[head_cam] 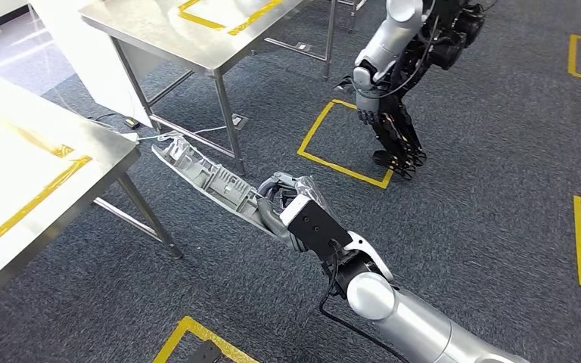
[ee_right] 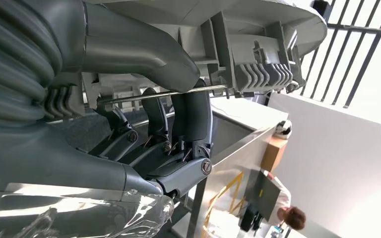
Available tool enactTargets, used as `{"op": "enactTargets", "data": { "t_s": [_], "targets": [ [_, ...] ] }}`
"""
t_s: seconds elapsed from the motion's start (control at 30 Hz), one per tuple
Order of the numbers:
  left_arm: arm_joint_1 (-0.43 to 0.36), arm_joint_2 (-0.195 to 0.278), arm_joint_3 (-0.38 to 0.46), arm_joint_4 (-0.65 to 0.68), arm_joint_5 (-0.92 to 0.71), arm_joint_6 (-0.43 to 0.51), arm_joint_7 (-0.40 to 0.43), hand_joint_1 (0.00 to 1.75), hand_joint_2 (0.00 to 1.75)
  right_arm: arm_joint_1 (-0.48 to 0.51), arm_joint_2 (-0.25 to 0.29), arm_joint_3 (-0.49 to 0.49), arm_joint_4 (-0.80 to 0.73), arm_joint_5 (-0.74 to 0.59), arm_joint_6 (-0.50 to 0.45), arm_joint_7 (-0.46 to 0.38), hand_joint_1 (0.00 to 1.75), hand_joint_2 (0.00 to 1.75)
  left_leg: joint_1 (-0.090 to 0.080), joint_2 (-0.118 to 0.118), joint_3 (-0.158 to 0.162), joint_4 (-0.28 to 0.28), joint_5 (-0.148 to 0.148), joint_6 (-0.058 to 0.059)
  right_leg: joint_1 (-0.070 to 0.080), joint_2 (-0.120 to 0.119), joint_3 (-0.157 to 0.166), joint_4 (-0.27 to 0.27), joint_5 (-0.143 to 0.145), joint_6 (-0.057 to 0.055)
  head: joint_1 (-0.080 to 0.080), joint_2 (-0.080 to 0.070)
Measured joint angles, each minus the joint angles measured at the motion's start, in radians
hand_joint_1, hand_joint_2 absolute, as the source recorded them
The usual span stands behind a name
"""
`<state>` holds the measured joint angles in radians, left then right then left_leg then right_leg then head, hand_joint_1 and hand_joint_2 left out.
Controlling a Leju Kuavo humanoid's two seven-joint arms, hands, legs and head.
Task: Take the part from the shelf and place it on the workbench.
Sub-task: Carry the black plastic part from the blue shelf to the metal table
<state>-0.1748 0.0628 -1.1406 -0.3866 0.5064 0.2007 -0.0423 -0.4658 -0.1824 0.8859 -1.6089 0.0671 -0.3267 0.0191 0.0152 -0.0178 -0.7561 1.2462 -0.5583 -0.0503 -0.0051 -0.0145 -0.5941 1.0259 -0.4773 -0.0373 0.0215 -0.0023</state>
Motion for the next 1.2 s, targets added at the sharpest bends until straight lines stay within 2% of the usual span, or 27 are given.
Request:
{"op": "enactTargets", "data": {
  "t_s": [0.03, 0.07, 0.1, 0.17, 0.23, 0.3, 0.33, 0.4, 0.47, 0.5, 0.53, 0.57, 0.6, 0.63, 0.7, 0.73, 0.77, 0.83, 0.87, 0.9, 0.97, 1.0, 1.03, 1.07, 1.1, 1.17, 1.2],
  "targets": [
    [0.000, 0.000, 0.000, 0.000, 0.002, 0.000, 0.000, 0.00, 1.75, 0.000, 0.000, 0.000, 0.000, 0.000, 0.000, 0.001, 1.75, 1.75, 0.004, 0.003, -0.016, 0.031, -0.004, -0.004, -0.001, -0.014, 0.003, 0.001, -0.003, 0.001, 0.000, 0.000],
    [0.001, 0.000, 0.000, 0.000, 0.003, 0.000, 0.000, 0.00, 1.75, 0.000, 0.000, 0.001, 0.000, 0.000, 0.001, 0.001, 1.75, 1.75, 0.008, 0.005, -0.014, 0.029, 0.009, -0.008, -0.002, -0.028, 0.006, 0.002, -0.007, 0.004, 0.000, 0.000],
    [0.002, 0.000, 0.000, 0.000, 0.003, 0.000, 0.000, 0.00, 1.75, 0.000, 0.000, 0.001, 0.000, 0.000, 0.001, 0.001, 1.75, 1.75, 0.010, 0.009, 0.008, -0.012, 0.038, -0.011, -0.004, -0.040, 0.010, 0.004, -0.011, 0.007, 0.000, 0.000],
    [0.001, 0.000, 0.000, 0.000, 0.003, 0.000, 0.000, 0.00, 1.75, 0.000, 0.001, 0.001, 0.000, 0.000, 0.001, 0.002, 1.75, 1.75, 0.008, 0.044, 0.074, -0.136, 0.091, -0.012, -0.003, -0.062, 0.016, 0.011, -0.023, 0.018, -0.002, 0.000],
    [-0.002, 0.000, 0.000, -0.001, 0.003, 0.000, 0.000, 0.00, 1.75, -0.002, 0.001, 0.001, 0.000, 0.000, 0.002, 0.002, 1.75, 1.75, -0.001, 0.069, 0.107, -0.203, 0.105, 0.006, 0.001, -0.079, 0.020, 0.015, -0.032, 0.030, -0.002, 0.000],
    [-0.001, 0.000, 0.000, -0.001, 0.003, 0.000, 0.000, 0.00, 1.75, -0.004, 0.001, 0.001, 0.000, 0.000, 0.003, 0.002, 1.75, 1.75, -0.007, 0.056, 0.104, -0.206, 0.102, 0.029, 0.002, -0.096, 0.024, 0.013, -0.035, 0.040, -0.002, 0.000],
    [0.000, 0.001, 0.000, -0.001, 0.003, 0.000, 0.000, 0.00, 1.75, -0.004, 0.001, 0.002, 0.000, 0.000, 0.003, 0.002, 1.75, 1.75, -0.006, 0.046, 0.104, -0.208, 0.103, 0.035, -0.001, -0.096, 0.026, 0.014, -0.040, 0.046, -0.001, 0.000],
    [0.001, 0.002, 0.000, -0.001, 0.004, 0.001, -0.001, 0.00, 1.75, -0.005, 0.002, 0.002, 0.000, 0.000, 0.003, 0.002, 1.75, 1.75, -0.003, 0.028, 0.106, -0.211, 0.104, 0.048, -0.006, -0.056, 0.011, 0.054, -0.071, 0.053, 0.002, 0.000],
    [-0.002, 0.002, 0.000, -0.001, 0.004, 0.001, -0.001, 0.00, 1.75, -0.005, 0.001, 0.002, 0.000, 0.000, 0.003, 0.002, 1.75, 1.75, -0.003, 0.008, 0.107, -0.211, 0.104, 0.057, -0.008, -0.004, -0.047, 0.173, -0.128, 0.052, 0.008, 0.000],
    [-0.002, 0.001, 0.000, -0.001, 0.005, 0.001, -0.001, 0.00, 1.75, -0.004, 0.000, 0.002, 0.000, 0.000, 0.003, 0.002, 1.75, 1.75, -0.005, -0.004, 0.107, -0.211, 0.104, 0.059, -0.007, 0.006, -0.084, 0.240, -0.151, 0.050, 0.010, 0.000],
    [-0.002, 0.001, 0.000, -0.001, 0.005, 0.001, -0.002, 0.00, 1.75, -0.003, 0.000, 0.002, 0.001, 0.000, 0.003, 0.002, 1.75, 1.75, -0.007, -0.016, 0.107, -0.211, 0.103, 0.060, -0.006, 0.010, -0.112, 0.285, -0.159, 0.048, 0.011, 0.000],
    [-0.001, 0.001, 0.000, -0.001, 0.006, 0.001, -0.002, 0.00, 1.75, -0.002, 0.000, 0.002, 0.001, 0.000, 0.003, 0.002, 1.75, 1.75, -0.009, -0.030, 0.108, -0.210, 0.103, 0.061, -0.004, 0.012, -0.125, 0.296, -0.147, 0.045, 0.012, 0.000],
    [-0.001, 0.001, 0.000, -0.001, 0.006, 0.001, -0.002, 0.00, 1.75, -0.002, 0.000, 0.003, 0.001, 0.000, 0.003, 0.002, 1.75, 1.75, -0.010, -0.044, 0.109, -0.210, 0.103, 0.061, -0.003, 0.016, -0.119, 0.268, -0.116, 0.041, 0.012, 0.000],
    [-0.001, 0.001, 0.000, -0.001, 0.007, 0.001, -0.002, 0.00, 1.75, -0.002, 0.000, 0.003, 0.001, 0.000, 0.002, 0.002, 1.75, 1.75, -0.010, -0.058, 0.110, -0.209, 0.103, 0.060, -0.002, 0.027, -0.099, 0.209, -0.072, 0.035, 0.012, 0.000],
    [-0.002, 0.000, 0.000, -0.002, 0.009, 0.002, -0.004, 0.00, 1.75, -0.003, 0.000, 0.002, 0.001, 0.000, 0.002, 0.002, 1.75, 1.75, -0.009, -0.084, 0.107, -0.208, 0.104, 0.056, -0.002, 0.072, -0.051, 0.087, -0.010, 0.025, 0.010, 0.000],
    [-0.002, 0.000, 0.000, -0.002, 0.010, 0.002, -0.005, 0.00, 1.75, -0.003, -0.001, 0.002, 0.002, 0.000, 0.002, 0.001, 1.75, 1.75, -0.007, -0.096, 0.103, -0.207, 0.105, 0.051, -0.002, 0.088, -0.036, 0.050, 0.002, 0.024, 0.009, 0.000],
    [-0.002, 0.000, 0.000, -0.003, 0.012, 0.002, -0.005, 0.00, 1.75, -0.004, -0.001, 0.002, 0.002, 0.000, 0.002, 0.001, 1.75, 1.75, -0.003, -0.106, 0.098, -0.207, 0.108, 0.045, 0.000, 0.095, -0.030, 0.035, 0.000, 0.024, 0.009, 0.000],
    [0.002, 0.000, 0.000, -0.004, 0.013, 0.002, -0.006, 0.00, 1.75, -0.005, 0.001, 0.002, 0.002, 0.000, 0.002, 0.001, 1.75, 1.75, 0.003, -0.126, 0.093, -0.210, 0.111, 0.032, 0.000, 0.075, -0.024, 0.020, 0.002, 0.021, 0.012, 0.000],
    [0.005, 0.001, 0.000, -0.004, 0.014, 0.002, -0.006, 0.00, 1.75, -0.005, 0.002, 0.002, 0.002, 0.000, 0.002, 0.000, 1.75, 1.75, 0.001, -0.118, 0.091, -0.207, 0.106, 0.027, -0.002, 0.064, -0.018, 0.012, 0.004, 0.017, 0.011, 0.000],
    [0.006, 0.001, 0.000, -0.005, 0.014, 0.002, -0.006, 0.00, 1.75, -0.006, 0.003, 0.002, 0.002, 0.000, 0.002, -0.001, 1.75, 1.75, -0.002, -0.097, 0.084, -0.189, 0.092, 0.022, -0.003, 0.052, -0.011, 0.003, 0.007, 0.013, 0.008, 0.000],
    [0.004, 0.001, 0.000, -0.005, 0.014, 0.003, -0.006, 0.00, 1.75, -0.006, 0.004, 0.002, 0.003, 0.000, 0.001, -0.003, 1.75, 1.75, -0.005, -0.034, 0.043, -0.094, 0.039, 0.013, -0.003, 0.028, 0.001, -0.007, 0.008, 0.007, 0.002, 0.000],
    [0.003, 0.001, 0.000, -0.005, 0.014, 0.003, -0.006, 0.00, 1.75, -0.006, 0.004, 0.002, 0.003, 0.000, 0.000, -0.004, 1.75, 1.75, -0.003, -0.014, 0.013, -0.029, 0.012, 0.008, -0.002, 0.017, 0.003, -0.007, 0.007, 0.006, 0.000, 0.000],
    [0.003, 0.001, 0.000, -0.005, 0.015, 0.003, -0.006, 0.00, 1.75, -0.005, 0.004, 0.002, 0.003, 0.000, 0.000, -0.006, 1.75, 1.75, 0.000, -0.003, -0.009, 0.021, -0.004, 0.003, -0.001, 0.008, 0.003, -0.006, 0.006, 0.006, 0.001, 0.000],
    [0.004, 0.001, 0.000, -0.006, 0.015, 0.002, -0.006, 0.00, 1.75, -0.005, 0.004, 0.002, 0.003, 0.000, -0.001, -0.008, 1.75, 1.75, 0.004, 0.001, -0.017, 0.042, -0.004, -0.001, -0.002, 0.001, 0.004, -0.005, 0.004, 0.007, 0.000, 0.000],
    [0.005, 0.001, 0.000, -0.006, 0.015, 0.002, -0.006, 0.00, 1.75, -0.005, 0.004, 0.002, 0.004, 0.000, -0.002, -0.012, 1.75, 1.75, 0.008, 0.003, -0.005, 0.024, 0.014, -0.004, -0.004, -0.004, 0.005, -0.004, 0.002, 0.010, 0.000, 0.000],
    [0.005, 0.002, 0.000, -0.006, 0.014, 0.001, -0.006, 0.00, 1.75, -0.006, 0.004, 0.002, 0.004, 0.000, -0.003, -0.019, 1.75, 1.75, 0.014, 0.008, 0.064, -0.098, 0.072, -0.009, -0.007, -0.010, 0.006, 0.003, -0.005, 0.019, 0.000, 0.000],
    [0.004, 0.002, 0.000, -0.006, 0.014, 0.001, -0.006, 0.00, 1.75, -0.007, 0.003, 0.002, 0.004, 0.000, -0.002, -0.022, 1.75, 1.75, 0.013, 0.011, 0.096, -0.157, 0.089, -0.009, -0.007, -0.012, 0.006, 0.008, -0.009, 0.024, 0.000, 0.000]
  ]
}}
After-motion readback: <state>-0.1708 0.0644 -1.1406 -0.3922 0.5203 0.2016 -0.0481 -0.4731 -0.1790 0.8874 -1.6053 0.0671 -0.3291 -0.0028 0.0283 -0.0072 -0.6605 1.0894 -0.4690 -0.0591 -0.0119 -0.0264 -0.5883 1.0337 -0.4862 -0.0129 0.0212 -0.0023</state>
